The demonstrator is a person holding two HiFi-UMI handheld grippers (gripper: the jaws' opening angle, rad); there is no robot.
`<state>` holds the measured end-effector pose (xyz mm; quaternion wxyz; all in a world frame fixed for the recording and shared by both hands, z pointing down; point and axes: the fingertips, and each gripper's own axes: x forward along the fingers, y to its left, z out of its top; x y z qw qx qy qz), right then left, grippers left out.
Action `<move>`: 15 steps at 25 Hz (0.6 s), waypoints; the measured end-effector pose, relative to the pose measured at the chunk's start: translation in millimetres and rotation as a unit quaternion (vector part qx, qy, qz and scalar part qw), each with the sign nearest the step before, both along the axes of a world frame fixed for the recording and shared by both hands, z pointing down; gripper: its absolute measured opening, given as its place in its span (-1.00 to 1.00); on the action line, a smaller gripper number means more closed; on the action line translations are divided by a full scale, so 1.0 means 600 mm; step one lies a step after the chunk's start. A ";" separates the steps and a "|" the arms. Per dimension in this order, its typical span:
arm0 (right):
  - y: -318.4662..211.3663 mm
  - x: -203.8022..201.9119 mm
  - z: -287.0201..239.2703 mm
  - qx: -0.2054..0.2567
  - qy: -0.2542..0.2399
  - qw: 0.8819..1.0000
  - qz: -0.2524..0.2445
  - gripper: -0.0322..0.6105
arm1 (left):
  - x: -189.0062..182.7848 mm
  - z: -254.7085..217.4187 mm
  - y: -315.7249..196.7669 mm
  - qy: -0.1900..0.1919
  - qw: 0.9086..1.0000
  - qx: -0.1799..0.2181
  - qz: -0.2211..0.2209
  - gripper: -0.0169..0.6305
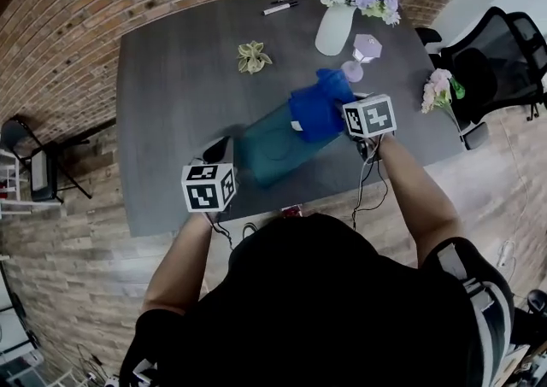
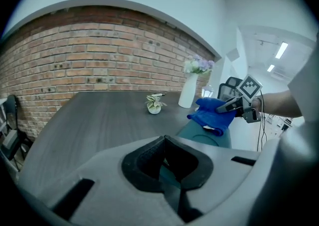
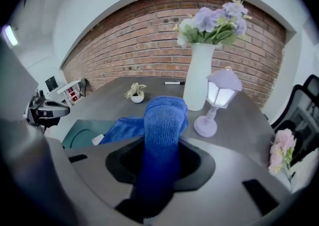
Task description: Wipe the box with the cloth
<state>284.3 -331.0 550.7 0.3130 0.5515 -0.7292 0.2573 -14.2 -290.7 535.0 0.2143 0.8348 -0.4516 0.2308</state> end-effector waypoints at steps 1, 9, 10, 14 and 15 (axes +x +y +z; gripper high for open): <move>-0.001 0.015 -0.008 0.011 0.016 1.000 0.009 -0.51 | 0.006 0.001 -0.001 0.000 1.000 -0.001 0.005 -0.92; 0.007 -0.029 -0.093 0.110 0.091 0.990 -0.017 -0.51 | -0.014 0.000 0.023 0.004 1.000 -0.002 0.021 -0.92; 0.013 -0.050 -0.093 0.108 0.091 0.990 -0.030 -0.51 | -0.026 -0.001 0.028 0.005 1.000 -0.002 0.019 -0.92; 0.059 -0.150 -0.057 0.078 0.099 0.988 -0.088 -0.51 | -0.089 0.002 0.059 0.008 1.000 -0.005 0.004 -0.92; 0.073 -0.176 -0.044 0.069 0.100 0.987 -0.100 -0.51 | -0.106 0.003 0.068 0.009 1.000 -0.005 0.000 -0.92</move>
